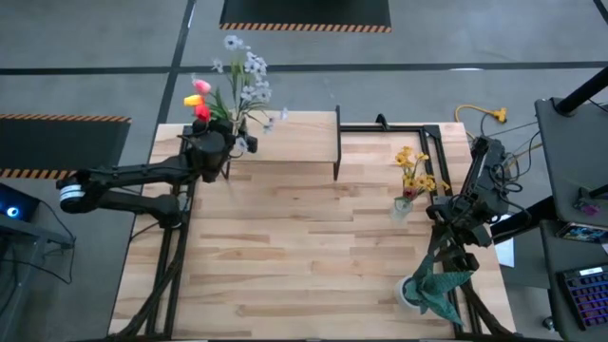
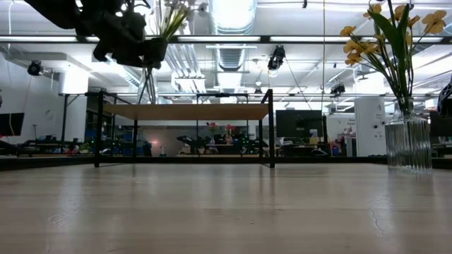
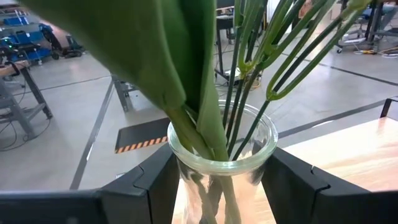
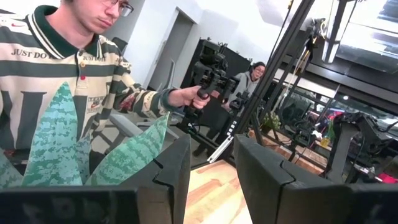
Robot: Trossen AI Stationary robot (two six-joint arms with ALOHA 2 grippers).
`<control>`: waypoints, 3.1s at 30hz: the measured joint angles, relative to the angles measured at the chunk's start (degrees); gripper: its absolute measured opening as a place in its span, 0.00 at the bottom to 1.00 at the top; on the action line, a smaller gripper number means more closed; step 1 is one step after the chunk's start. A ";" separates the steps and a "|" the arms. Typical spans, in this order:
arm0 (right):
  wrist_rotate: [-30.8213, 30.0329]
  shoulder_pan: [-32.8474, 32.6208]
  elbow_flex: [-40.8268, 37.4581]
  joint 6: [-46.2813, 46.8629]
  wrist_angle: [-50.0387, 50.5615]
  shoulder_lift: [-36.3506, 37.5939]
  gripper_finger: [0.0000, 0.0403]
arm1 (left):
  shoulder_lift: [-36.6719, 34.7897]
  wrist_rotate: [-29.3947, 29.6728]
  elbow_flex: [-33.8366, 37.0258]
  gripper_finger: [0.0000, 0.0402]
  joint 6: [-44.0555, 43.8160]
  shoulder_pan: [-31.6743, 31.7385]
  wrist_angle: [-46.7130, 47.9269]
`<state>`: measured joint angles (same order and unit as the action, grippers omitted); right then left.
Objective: Pick and place flowers into a vace then onto a shelf
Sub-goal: Put the left transparent vase on the shelf, then put the transparent vase on the shelf
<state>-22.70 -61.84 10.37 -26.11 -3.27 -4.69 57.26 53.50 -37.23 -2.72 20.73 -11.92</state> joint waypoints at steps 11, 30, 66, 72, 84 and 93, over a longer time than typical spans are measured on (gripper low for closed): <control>-0.38 0.04 0.00 0.16 0.00 0.00 0.28 | 0.04 0.04 0.00 0.46 -1.27 0.00 0.14; -0.42 0.02 0.00 0.54 0.00 -0.02 0.28 | -1.15 0.04 0.02 0.81 3.06 -0.15 1.46; -7.58 0.03 0.55 4.63 -0.43 -0.96 0.28 | -27.23 -38.56 10.85 0.57 9.26 -27.96 11.68; -7.51 -0.01 0.55 8.43 -4.22 -3.34 0.28 | -32.85 -43.96 17.89 0.36 11.24 -27.96 6.76; -18.00 0.03 6.33 16.61 -1.42 -11.58 0.50 | -41.15 -43.96 23.02 0.03 11.21 -27.96 6.56; -19.41 -0.05 19.33 22.32 6.09 -26.29 0.73 | -41.24 -43.91 22.51 0.01 11.21 -27.93 6.56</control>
<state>-42.11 -61.89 29.70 -3.79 2.82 -30.98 16.01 9.58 -14.72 8.49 -7.20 -5.37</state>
